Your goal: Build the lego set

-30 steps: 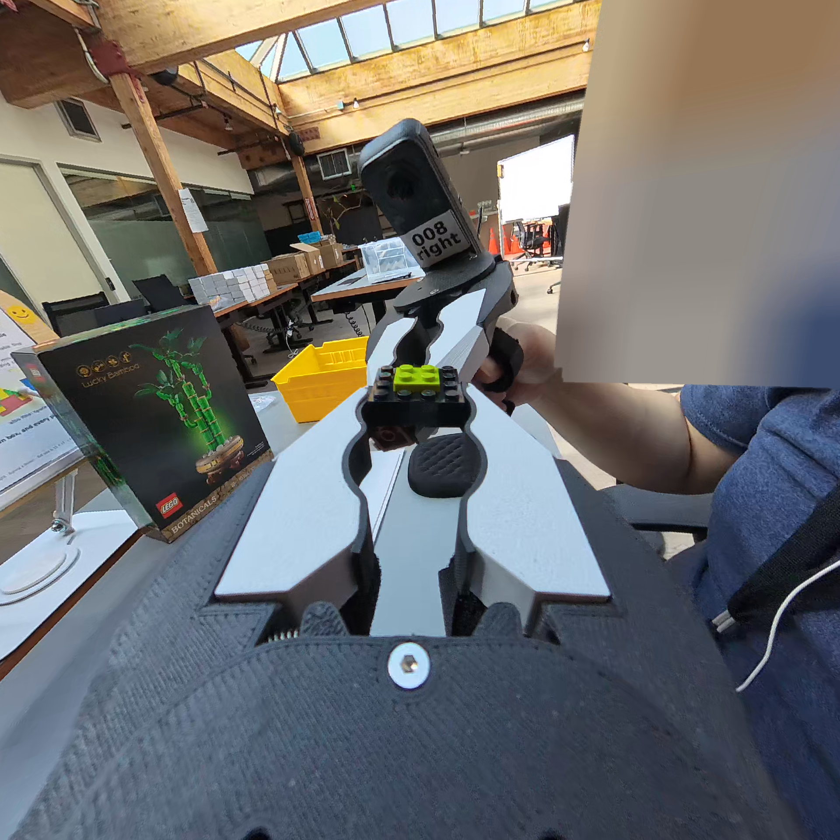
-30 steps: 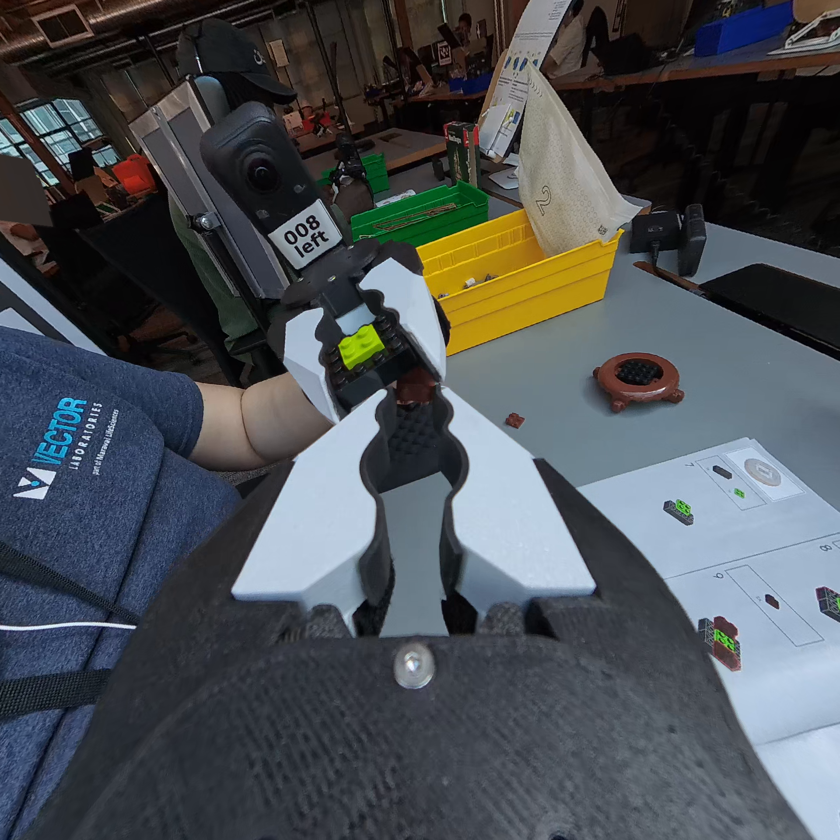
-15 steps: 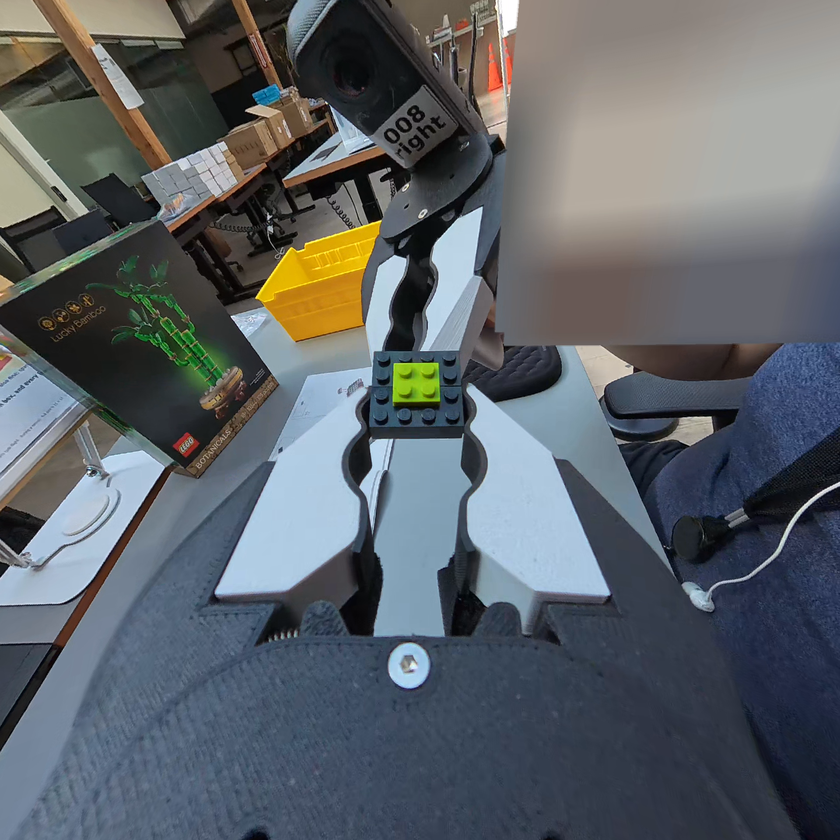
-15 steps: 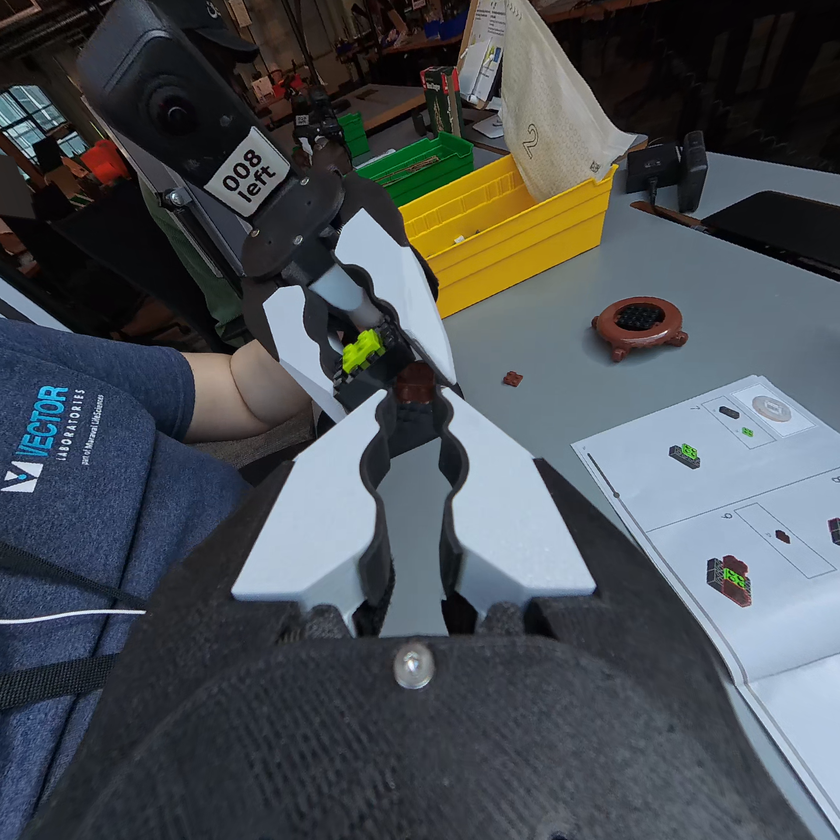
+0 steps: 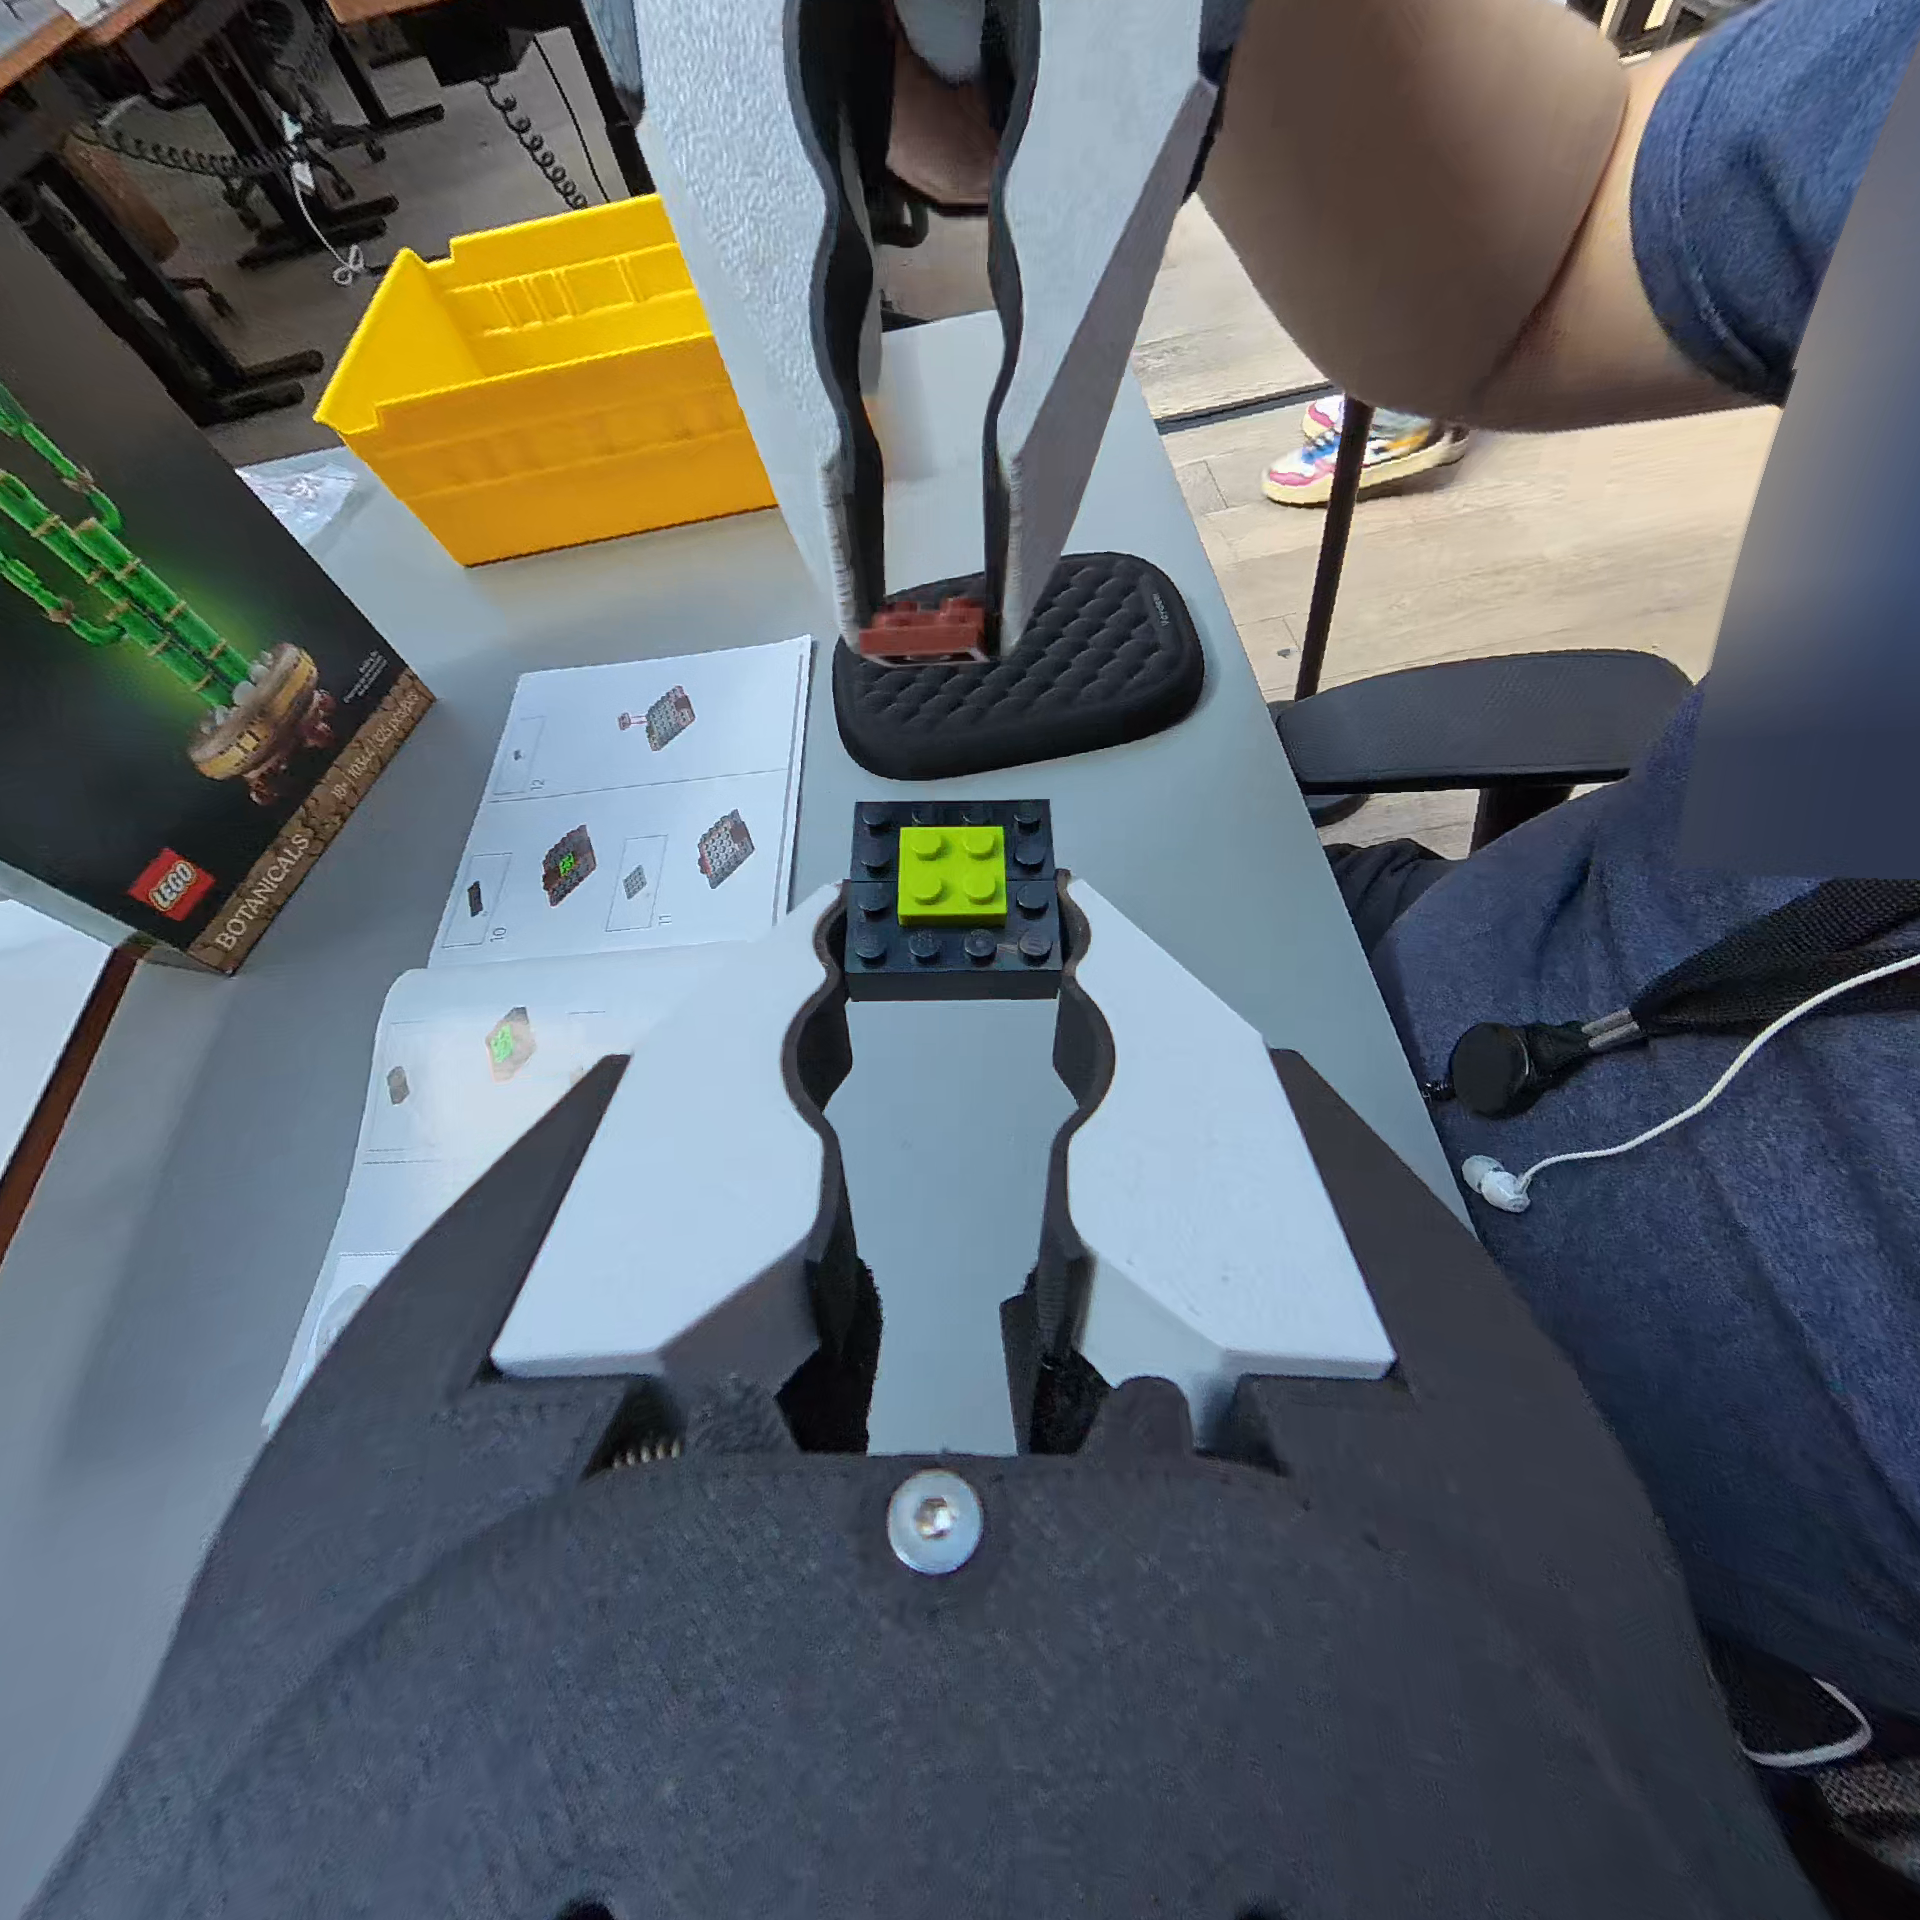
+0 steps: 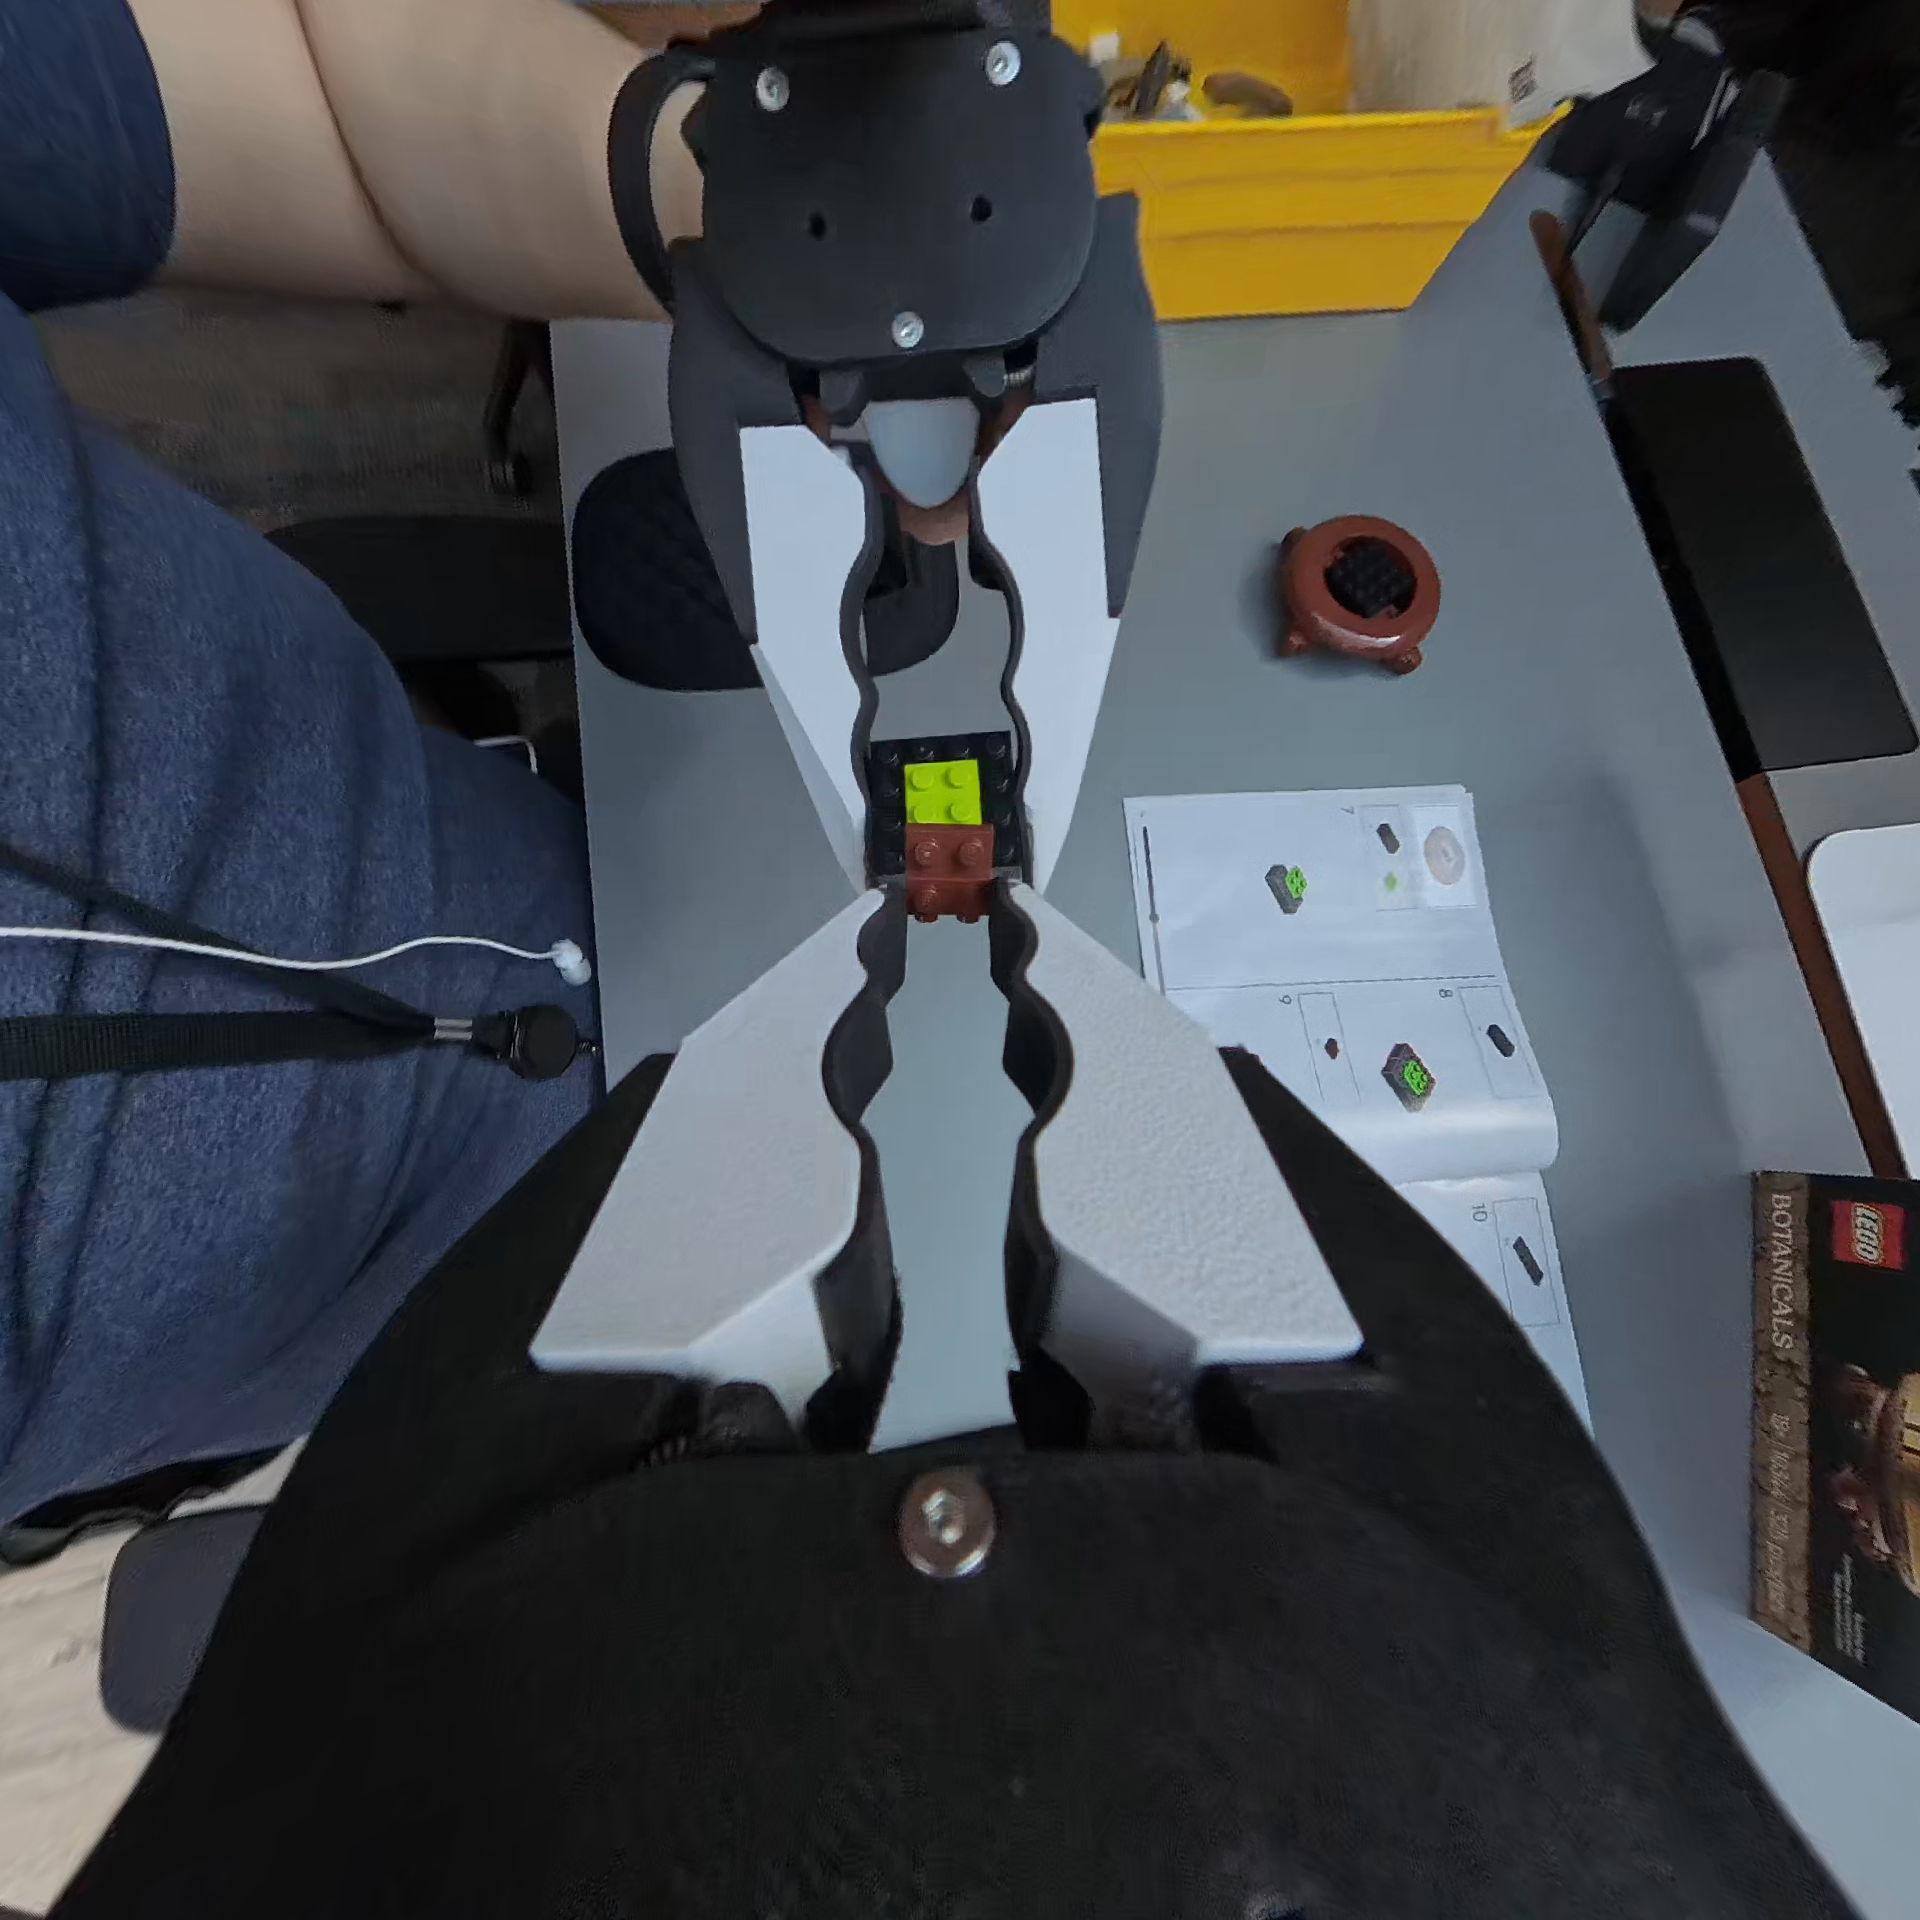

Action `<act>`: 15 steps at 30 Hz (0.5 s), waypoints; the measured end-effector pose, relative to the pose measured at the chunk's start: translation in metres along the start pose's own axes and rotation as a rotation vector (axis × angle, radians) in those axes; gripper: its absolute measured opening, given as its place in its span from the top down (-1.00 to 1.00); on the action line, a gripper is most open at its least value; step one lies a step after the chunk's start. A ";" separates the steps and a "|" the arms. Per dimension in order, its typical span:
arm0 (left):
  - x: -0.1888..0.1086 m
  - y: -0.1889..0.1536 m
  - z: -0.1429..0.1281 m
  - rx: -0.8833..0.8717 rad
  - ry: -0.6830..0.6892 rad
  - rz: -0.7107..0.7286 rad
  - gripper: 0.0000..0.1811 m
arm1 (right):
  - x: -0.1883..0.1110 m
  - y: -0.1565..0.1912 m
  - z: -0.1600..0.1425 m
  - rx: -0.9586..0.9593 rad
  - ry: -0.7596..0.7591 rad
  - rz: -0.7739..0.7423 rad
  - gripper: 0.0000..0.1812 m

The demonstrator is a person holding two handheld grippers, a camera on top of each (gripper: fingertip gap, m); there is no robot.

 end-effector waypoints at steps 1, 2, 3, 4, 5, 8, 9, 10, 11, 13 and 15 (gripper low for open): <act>0.001 0.000 0.001 -0.002 -0.001 -0.008 0.63 | 0.001 0.000 0.003 -0.015 0.076 -0.001 0.83; 0.002 0.000 0.003 -0.005 -0.009 -0.013 0.63 | 0.002 -0.001 0.004 -0.028 0.152 -0.026 0.83; 0.002 0.000 0.004 -0.013 -0.016 -0.020 0.63 | 0.004 -0.002 0.006 -0.041 0.218 -0.046 0.83; 0.003 0.000 0.005 -0.022 -0.017 -0.025 0.63 | 0.006 0.000 0.008 -0.051 0.267 -0.043 0.83; 0.004 0.000 0.005 -0.028 -0.010 -0.023 0.63 | 0.008 0.002 0.011 -0.055 0.313 -0.034 0.83; 0.007 0.001 0.005 -0.039 0.012 -0.029 0.63 | 0.012 0.004 0.017 -0.085 0.466 -0.081 0.82; 0.008 0.001 0.006 -0.043 0.015 -0.032 0.63 | 0.013 0.004 0.019 -0.092 0.511 -0.090 0.82; 0.007 0.001 0.007 -0.045 0.017 -0.034 0.63 | 0.014 0.005 0.022 -0.093 0.541 -0.089 0.83; 0.007 0.001 0.009 -0.045 0.020 -0.034 0.63 | 0.015 0.007 0.024 -0.091 0.572 -0.082 0.83; 0.005 0.002 0.012 -0.055 0.016 -0.029 0.63 | 0.018 0.009 0.028 -0.097 0.622 -0.078 0.83; 0.004 0.002 0.014 -0.061 0.010 -0.042 0.62 | 0.019 0.011 0.033 -0.091 0.646 -0.076 0.83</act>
Point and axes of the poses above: each gripper's, where its closed fingertips meet, x out along the fingers, z out of its top, y = z × x across the jaws, the point moved 8 cm from there along -x, back along the fingers, and after that the axes turned 11 degrees about x, right-handed, at the moved point
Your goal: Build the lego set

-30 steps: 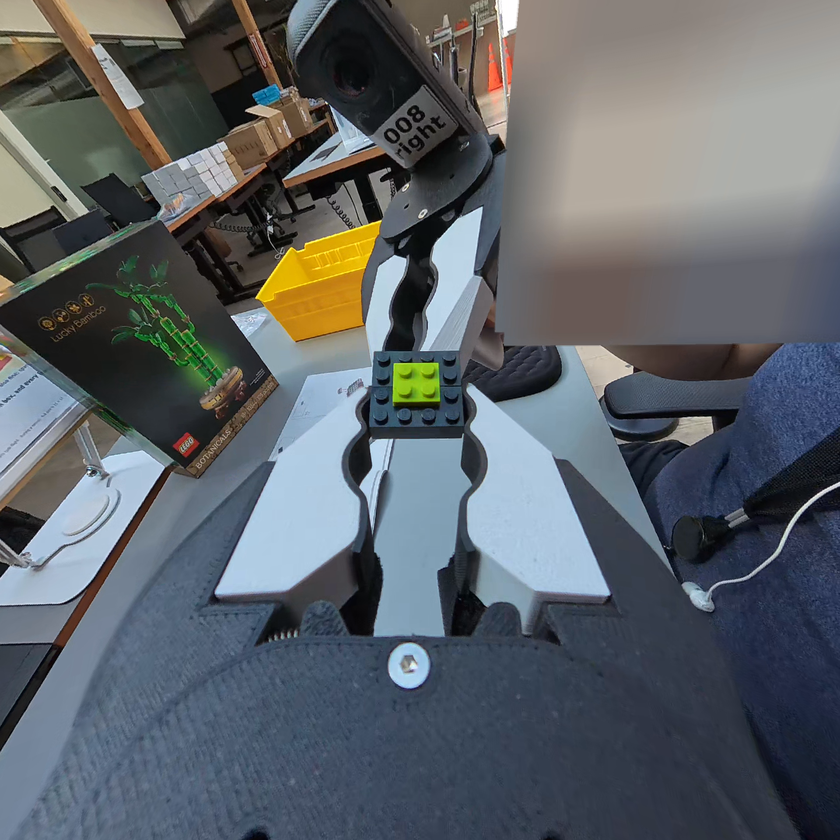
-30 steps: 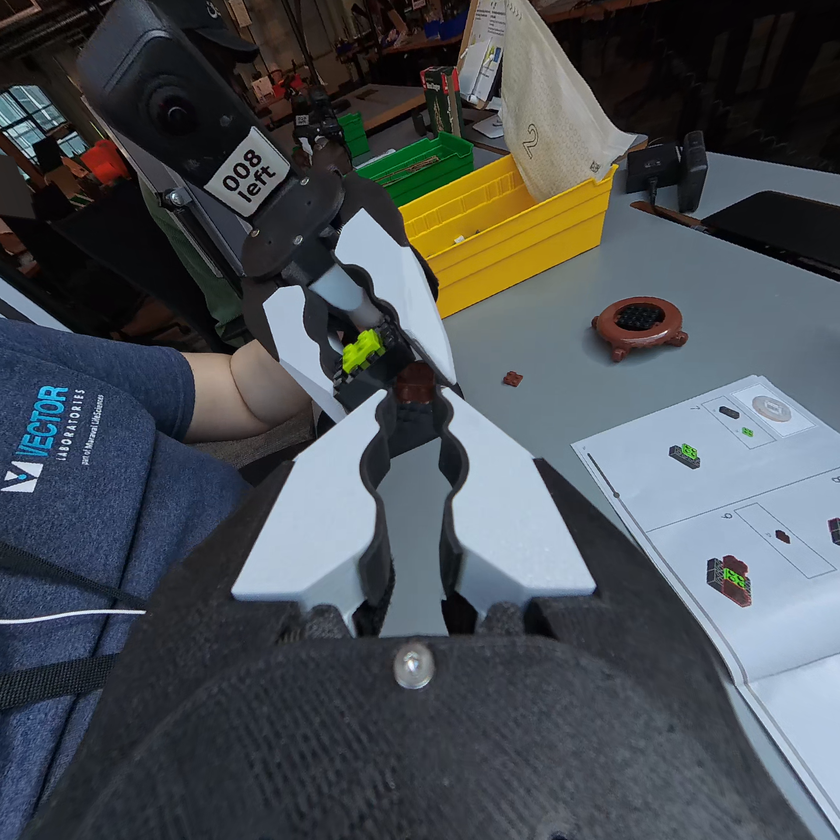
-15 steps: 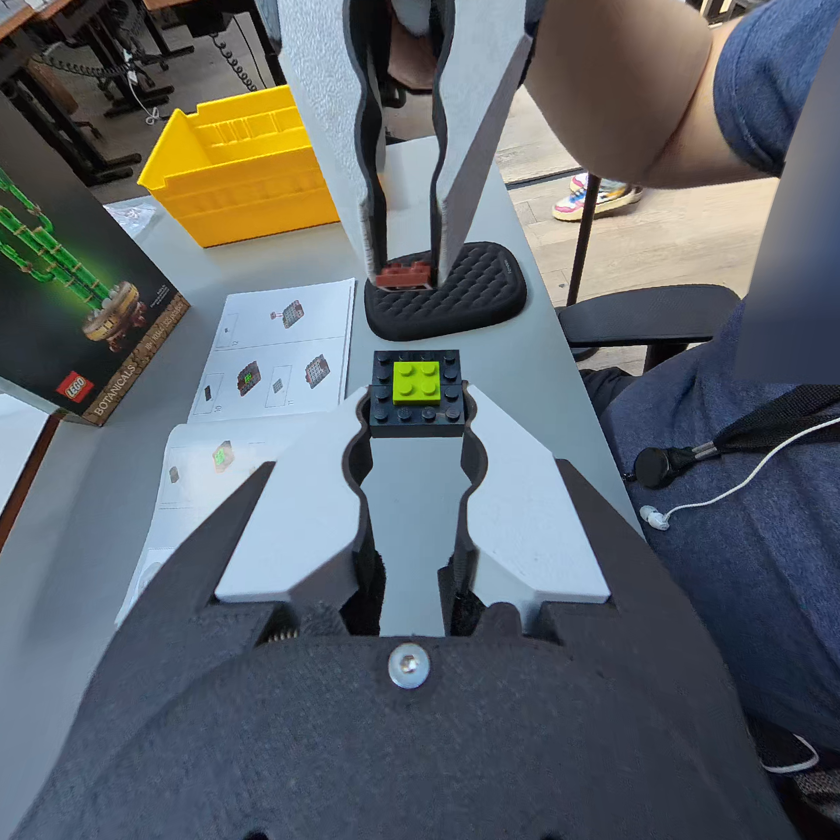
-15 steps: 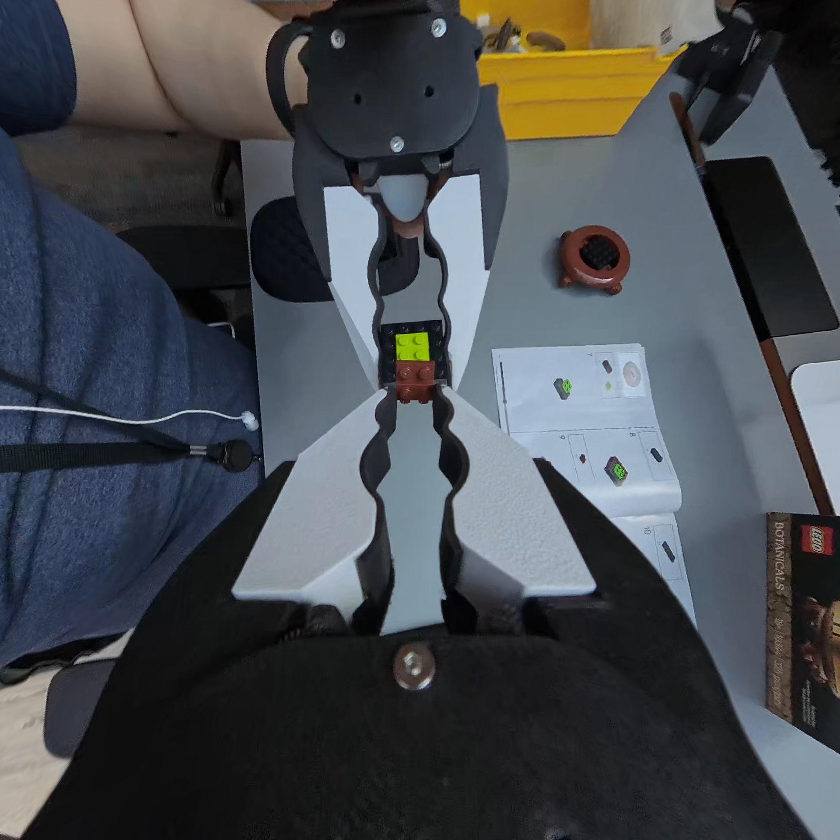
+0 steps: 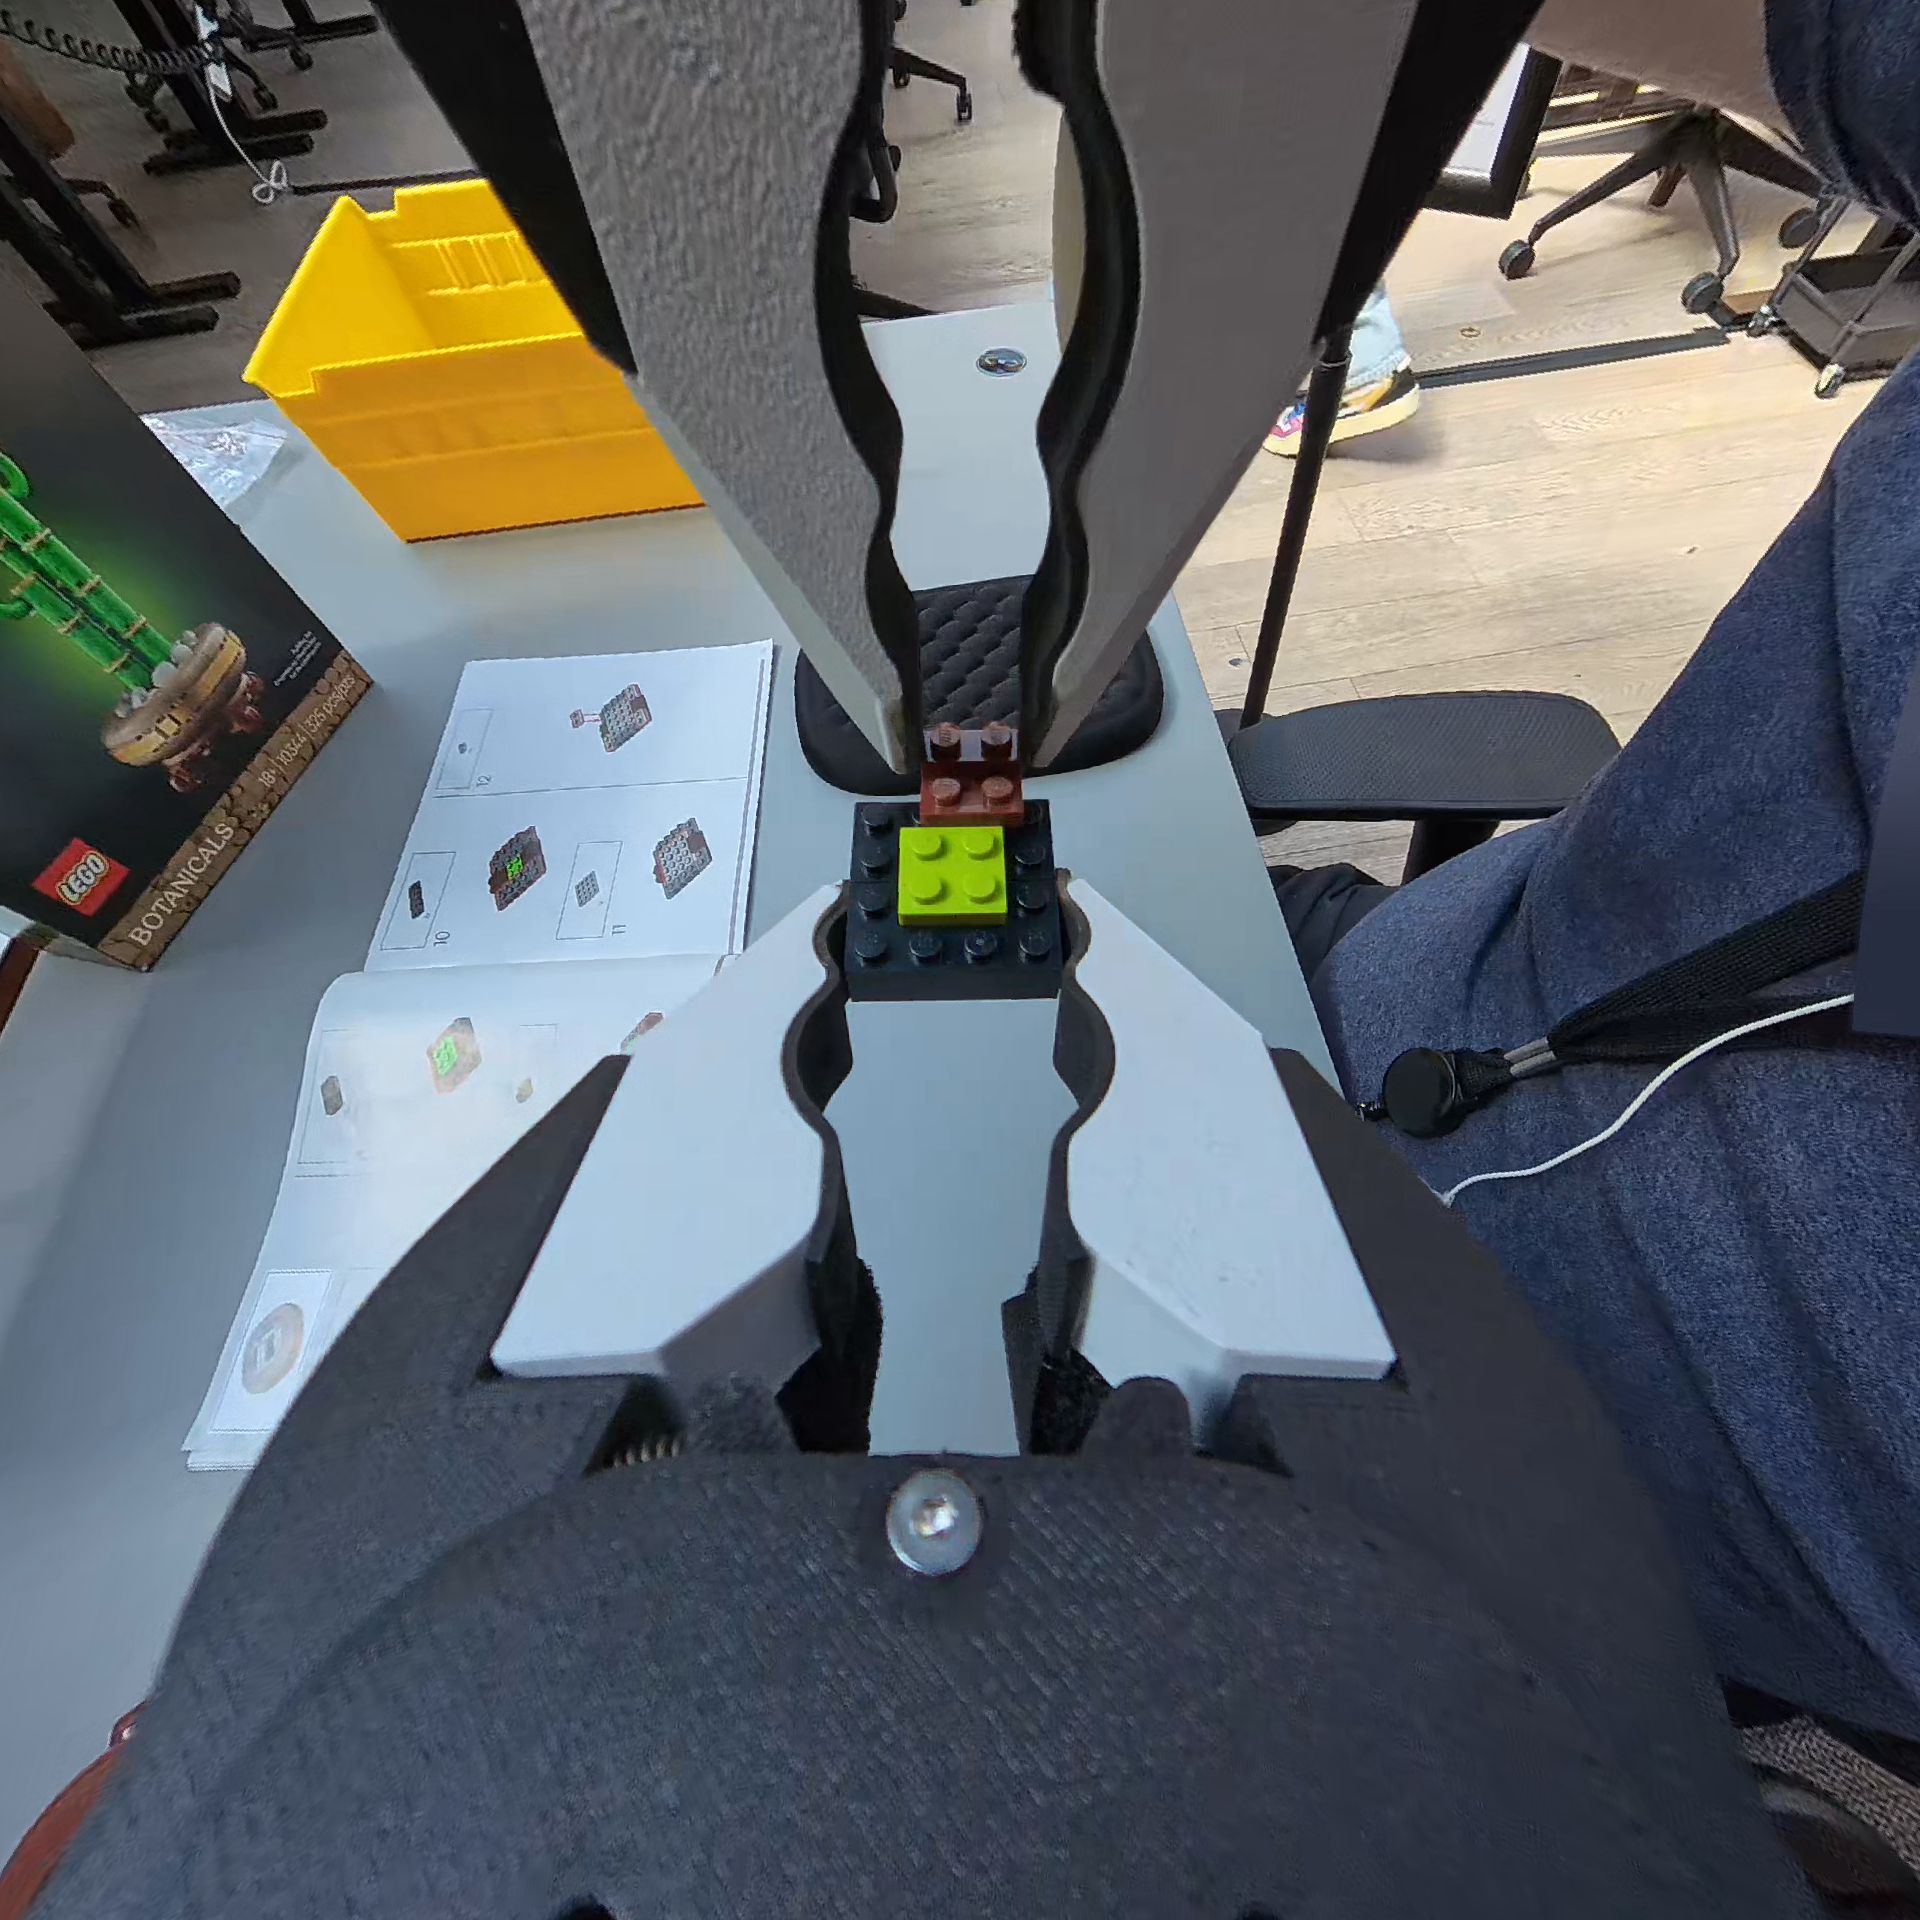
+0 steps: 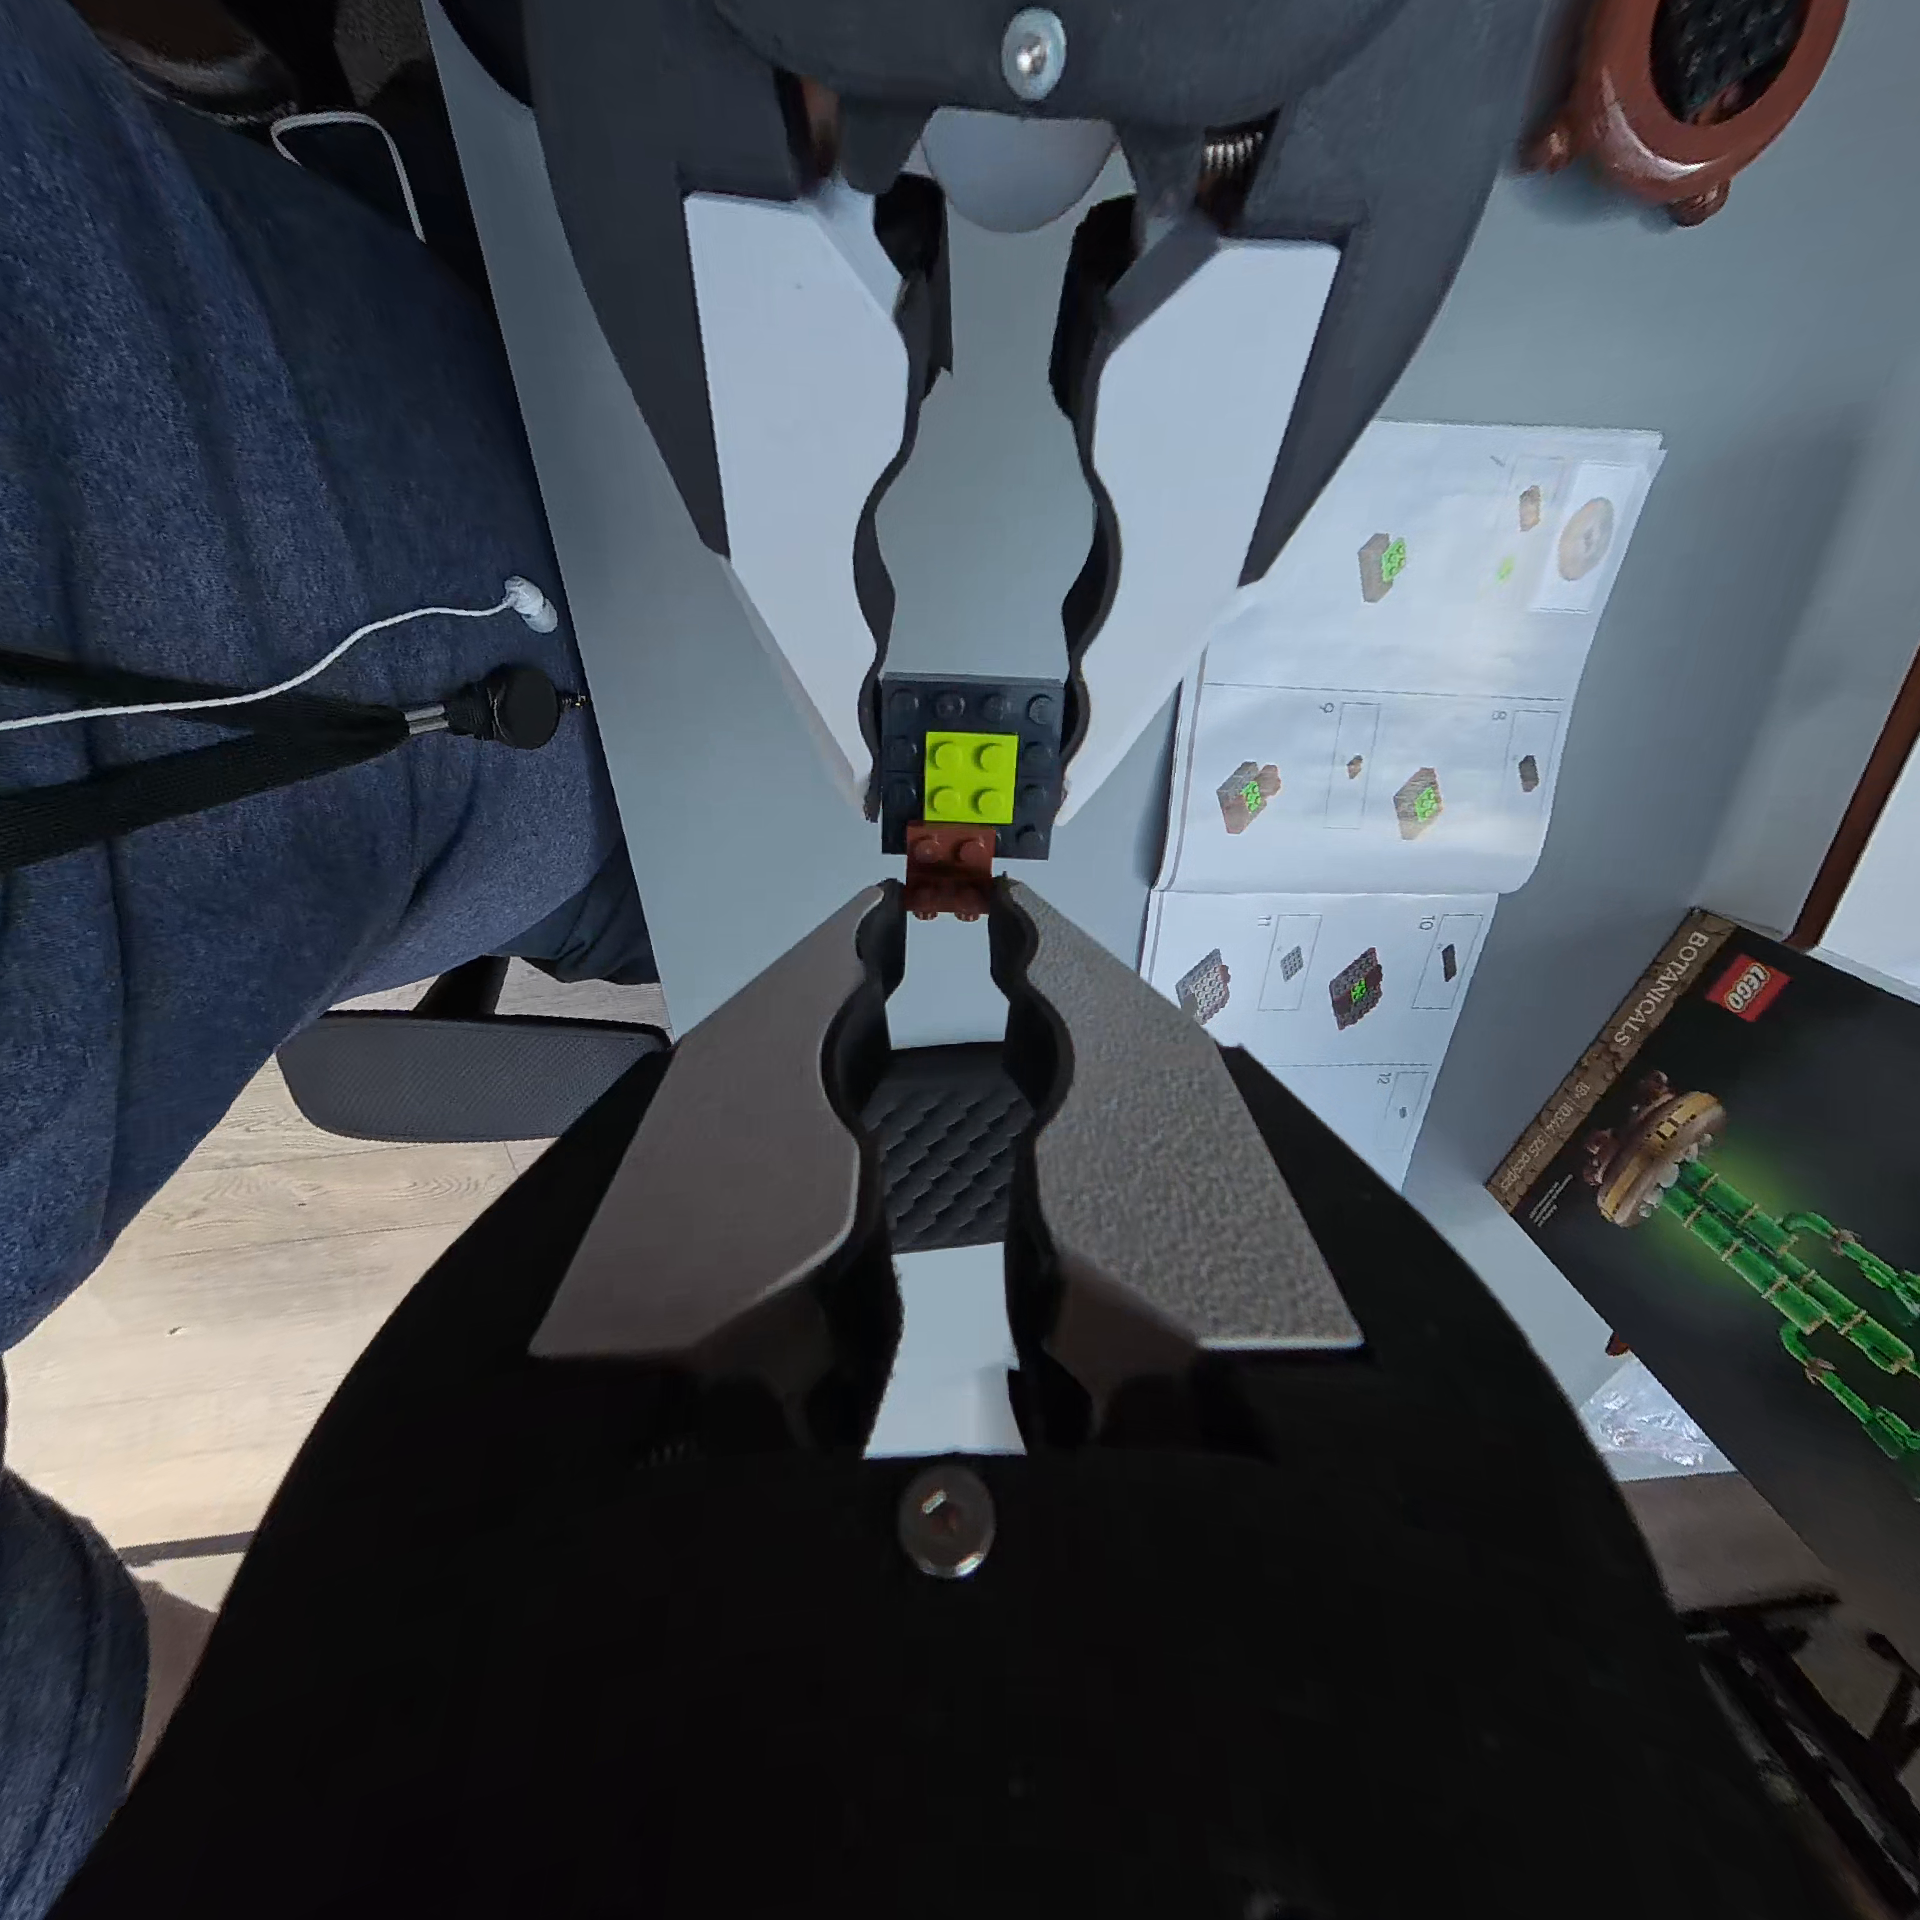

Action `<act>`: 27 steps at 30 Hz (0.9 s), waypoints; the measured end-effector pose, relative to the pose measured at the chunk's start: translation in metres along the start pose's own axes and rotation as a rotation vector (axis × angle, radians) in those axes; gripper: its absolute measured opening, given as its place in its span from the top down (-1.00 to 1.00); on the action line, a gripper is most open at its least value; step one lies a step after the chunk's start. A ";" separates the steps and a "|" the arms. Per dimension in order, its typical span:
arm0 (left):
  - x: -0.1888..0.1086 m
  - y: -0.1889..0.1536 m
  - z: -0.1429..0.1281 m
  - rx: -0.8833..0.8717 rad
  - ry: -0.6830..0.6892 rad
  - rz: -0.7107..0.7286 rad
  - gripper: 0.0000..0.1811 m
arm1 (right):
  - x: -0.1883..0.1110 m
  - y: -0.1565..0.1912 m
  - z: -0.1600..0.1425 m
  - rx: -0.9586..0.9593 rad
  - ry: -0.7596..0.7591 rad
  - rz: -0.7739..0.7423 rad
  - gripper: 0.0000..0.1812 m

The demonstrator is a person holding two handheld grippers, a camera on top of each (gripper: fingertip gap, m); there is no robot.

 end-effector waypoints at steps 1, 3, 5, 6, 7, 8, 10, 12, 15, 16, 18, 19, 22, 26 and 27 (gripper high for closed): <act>0.000 0.000 0.001 0.003 -0.004 0.000 0.63 | -0.001 0.000 0.001 -0.001 0.015 -0.001 0.83; -0.001 -0.001 0.002 0.001 -0.015 -0.008 0.62 | -0.002 0.000 0.003 -0.005 0.040 -0.001 0.82; -0.001 -0.001 0.002 -0.004 -0.025 -0.007 0.62 | -0.004 0.001 0.005 -0.009 0.059 -0.008 0.82; -0.002 -0.001 0.003 -0.007 -0.029 -0.011 0.63 | -0.006 0.002 0.006 -0.015 0.062 -0.008 0.82; -0.002 -0.001 0.003 -0.007 -0.031 -0.008 0.63 | -0.008 0.003 0.008 -0.018 0.058 -0.010 0.82; -0.002 -0.001 0.003 -0.007 -0.035 -0.007 0.62 | -0.009 0.002 0.010 -0.018 0.052 -0.016 0.82; -0.003 -0.001 0.004 -0.018 -0.048 -0.019 0.63 | -0.011 0.003 0.012 -0.023 0.045 -0.006 0.82; -0.003 0.000 0.006 -0.024 -0.055 -0.020 0.62 | -0.010 0.003 0.015 -0.029 0.030 0.003 0.82; -0.003 0.000 0.006 -0.020 -0.051 -0.016 0.62 | -0.011 0.002 0.017 -0.049 0.005 -0.007 0.82; -0.004 -0.001 0.006 -0.019 -0.055 -0.016 0.62 | -0.012 0.002 0.018 -0.051 -0.015 0.000 0.82; -0.005 -0.001 0.007 -0.015 -0.059 -0.009 0.63 | -0.013 0.002 0.019 -0.055 -0.043 0.012 0.82; -0.006 -0.001 0.008 -0.014 -0.059 -0.006 0.63 | -0.014 0.002 0.019 -0.053 -0.054 0.014 0.81; -0.008 -0.001 0.008 -0.013 -0.056 -0.004 0.63 | -0.015 0.001 0.016 -0.034 -0.088 0.033 0.81; -0.009 -0.001 0.007 -0.022 -0.044 -0.007 0.62 | -0.017 -0.002 0.012 -0.020 -0.149 0.045 0.81; -0.009 -0.001 0.007 -0.022 -0.040 -0.005 0.62 | -0.017 -0.002 0.011 -0.018 -0.157 0.051 0.81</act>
Point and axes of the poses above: each gripper's, where its closed fingertips meet, x out along the fingers, z out of its top, y = z × x across the jaws, the point moved 8 cm from there along -x, back along the fingers, and after that the axes turned 11 degrees about x, right-handed, at the moved point
